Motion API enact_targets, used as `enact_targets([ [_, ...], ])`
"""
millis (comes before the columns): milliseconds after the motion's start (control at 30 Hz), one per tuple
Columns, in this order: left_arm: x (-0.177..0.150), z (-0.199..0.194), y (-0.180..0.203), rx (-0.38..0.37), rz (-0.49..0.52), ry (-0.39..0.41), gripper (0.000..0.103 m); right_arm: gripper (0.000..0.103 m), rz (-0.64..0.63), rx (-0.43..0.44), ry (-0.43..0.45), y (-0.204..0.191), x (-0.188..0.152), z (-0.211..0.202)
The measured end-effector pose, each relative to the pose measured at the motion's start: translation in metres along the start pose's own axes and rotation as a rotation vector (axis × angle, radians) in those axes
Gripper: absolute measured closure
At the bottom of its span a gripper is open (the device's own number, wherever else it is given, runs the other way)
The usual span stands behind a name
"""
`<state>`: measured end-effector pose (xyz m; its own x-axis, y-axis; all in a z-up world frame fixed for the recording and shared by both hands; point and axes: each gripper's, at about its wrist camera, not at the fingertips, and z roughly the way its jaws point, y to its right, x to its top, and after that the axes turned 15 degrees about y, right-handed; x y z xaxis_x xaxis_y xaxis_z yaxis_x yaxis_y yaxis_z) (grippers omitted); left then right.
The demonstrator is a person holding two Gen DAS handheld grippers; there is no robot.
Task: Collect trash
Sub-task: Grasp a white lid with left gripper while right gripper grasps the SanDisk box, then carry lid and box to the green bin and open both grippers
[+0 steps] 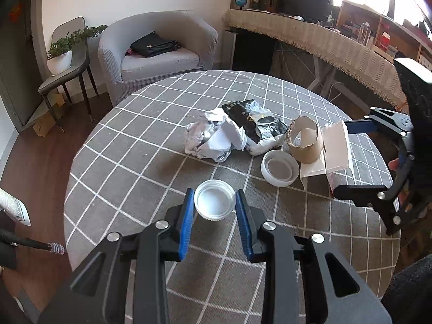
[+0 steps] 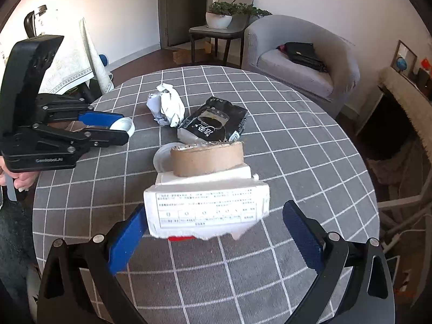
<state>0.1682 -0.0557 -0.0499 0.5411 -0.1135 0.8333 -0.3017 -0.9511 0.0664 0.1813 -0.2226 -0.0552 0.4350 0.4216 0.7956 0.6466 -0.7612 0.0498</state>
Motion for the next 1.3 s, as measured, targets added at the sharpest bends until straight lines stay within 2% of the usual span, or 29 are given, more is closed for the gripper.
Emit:
enact_targets([
  [367, -0.003, -0.019, -0.010, 0.004, 0.000, 0.004, 0.070, 0.004, 0.001, 0.009, -0.021, -0.012, 0.010, 0.018],
  [400, -0.003, -0.021, -0.011, 0.003, -0.001, 0.004, 0.070, 0.011, 0.009, 0.014, -0.026, -0.012, 0.010, 0.020],
  [433, -0.004, -0.022, -0.012, 0.003, 0.000, 0.004, 0.070, 0.027, 0.010, 0.006, -0.032, -0.012, 0.010, 0.021],
  [900, -0.010, -0.062, -0.040, 0.022, -0.054, 0.025, 0.070, 0.027, 0.072, -0.047, -0.066, -0.034, 0.017, 0.000],
  [1100, -0.016, -0.081, -0.055, 0.044, -0.075, 0.036, 0.070, 0.027, 0.091, -0.043, -0.071, -0.045, 0.012, -0.006],
  [1300, -0.024, -0.099, -0.077, 0.079, -0.103, 0.041, 0.070, 0.027, 0.124, 0.011, -0.055, -0.071, 0.015, -0.007],
])
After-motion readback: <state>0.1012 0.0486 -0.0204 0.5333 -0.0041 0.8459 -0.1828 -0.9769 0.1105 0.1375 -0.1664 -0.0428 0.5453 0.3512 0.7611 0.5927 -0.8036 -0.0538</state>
